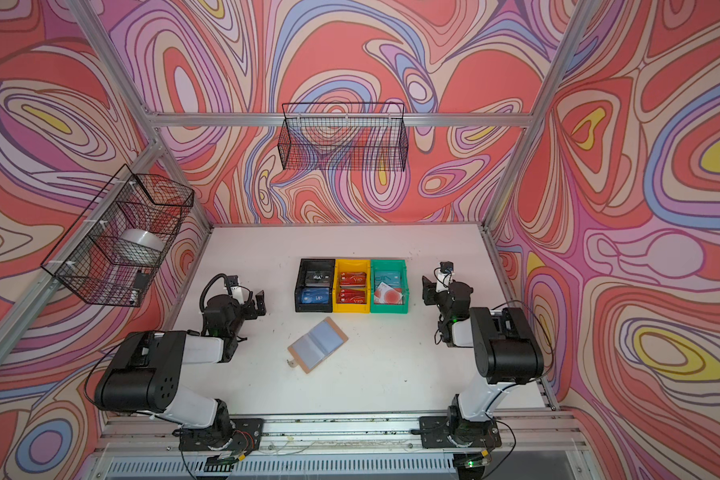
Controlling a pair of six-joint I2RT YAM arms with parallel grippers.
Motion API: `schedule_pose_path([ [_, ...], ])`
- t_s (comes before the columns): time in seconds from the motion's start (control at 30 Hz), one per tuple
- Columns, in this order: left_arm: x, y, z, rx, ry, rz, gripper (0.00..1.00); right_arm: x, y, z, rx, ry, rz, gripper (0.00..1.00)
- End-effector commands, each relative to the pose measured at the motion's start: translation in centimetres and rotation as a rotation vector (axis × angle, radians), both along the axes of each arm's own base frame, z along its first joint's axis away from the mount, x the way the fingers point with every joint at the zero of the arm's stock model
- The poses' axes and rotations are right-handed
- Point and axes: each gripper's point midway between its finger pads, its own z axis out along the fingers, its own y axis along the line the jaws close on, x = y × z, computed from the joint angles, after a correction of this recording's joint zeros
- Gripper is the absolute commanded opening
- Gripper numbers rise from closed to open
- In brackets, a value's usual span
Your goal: Take the credit cards out of the card holder
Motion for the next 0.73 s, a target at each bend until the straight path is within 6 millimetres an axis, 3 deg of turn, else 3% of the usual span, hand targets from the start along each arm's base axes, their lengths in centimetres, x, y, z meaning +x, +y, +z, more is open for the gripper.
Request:
schedule_pose_path([
  [0.0, 0.6, 0.5, 1.0, 0.008, -0.040, 0.018, 1.00, -0.1, -0.1, -0.3, -0.003, -0.001, -0.006, 0.97],
  [0.2, 0.9, -0.7, 0.7, 0.011, -0.006, -0.057, 1.00, -0.2, -0.1, -0.4, -0.003, 0.000, -0.005, 0.98],
  [0.7, 0.9, -0.7, 0.7, 0.009, -0.010, -0.057, 1.00, -0.2, -0.1, -0.3, -0.003, -0.001, -0.007, 0.99],
])
